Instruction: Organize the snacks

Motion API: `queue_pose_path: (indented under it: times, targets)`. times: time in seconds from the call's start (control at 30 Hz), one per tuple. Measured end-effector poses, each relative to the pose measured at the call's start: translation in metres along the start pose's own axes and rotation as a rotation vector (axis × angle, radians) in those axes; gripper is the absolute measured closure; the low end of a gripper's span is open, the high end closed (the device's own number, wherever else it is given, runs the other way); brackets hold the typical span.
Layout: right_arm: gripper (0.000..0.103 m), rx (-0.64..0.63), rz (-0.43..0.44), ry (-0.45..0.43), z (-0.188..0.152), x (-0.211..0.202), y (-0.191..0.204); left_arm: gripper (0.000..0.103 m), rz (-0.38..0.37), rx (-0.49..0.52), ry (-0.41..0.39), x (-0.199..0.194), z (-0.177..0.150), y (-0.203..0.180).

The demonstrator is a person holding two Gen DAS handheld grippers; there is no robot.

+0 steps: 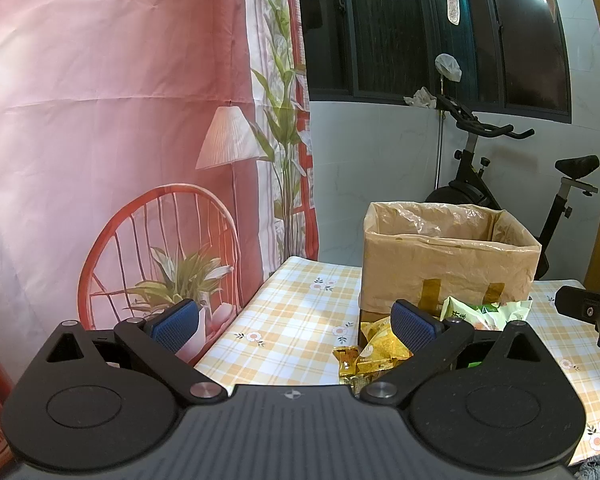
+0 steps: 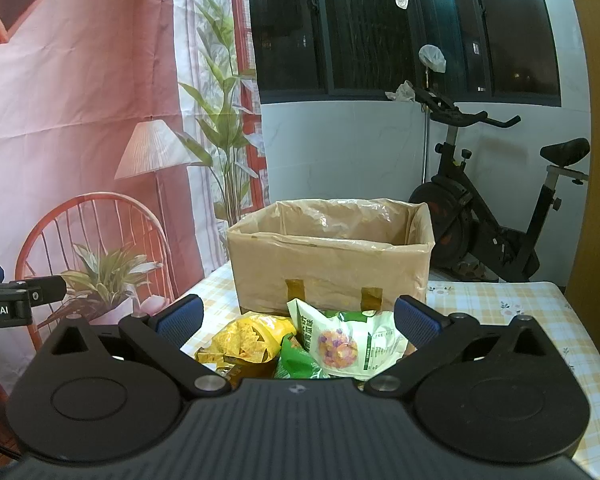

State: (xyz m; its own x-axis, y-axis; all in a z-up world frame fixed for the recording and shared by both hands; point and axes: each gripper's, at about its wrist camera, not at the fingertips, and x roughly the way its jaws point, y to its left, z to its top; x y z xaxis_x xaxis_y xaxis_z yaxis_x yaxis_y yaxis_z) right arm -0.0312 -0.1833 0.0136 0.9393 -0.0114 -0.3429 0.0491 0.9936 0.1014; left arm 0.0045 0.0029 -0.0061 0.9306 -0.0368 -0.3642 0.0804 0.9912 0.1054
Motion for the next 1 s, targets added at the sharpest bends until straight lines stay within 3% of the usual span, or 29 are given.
queue_pose_path:
  times: [0.37,0.57,0.8,1.0]
  targets:
    - [0.0,0.013,0.011,0.005,-0.005,0.002,-0.001,0.0,-0.01,-0.005,0.004,0.006,-0.001,0.001]
    - [0.0,0.022,-0.009,0.02,-0.008,0.017,-0.017,0.0,0.018,0.019,0.007,0.028,-0.001,-0.003]
    - [0.0,0.011,0.009,0.1,-0.026,0.055,-0.029,0.001,0.005,0.014,0.068,0.071,-0.009,-0.003]
    - [0.0,-0.096,0.03,0.186,-0.05,0.097,-0.015,0.002,0.005,0.04,0.1,0.098,-0.021,-0.005]
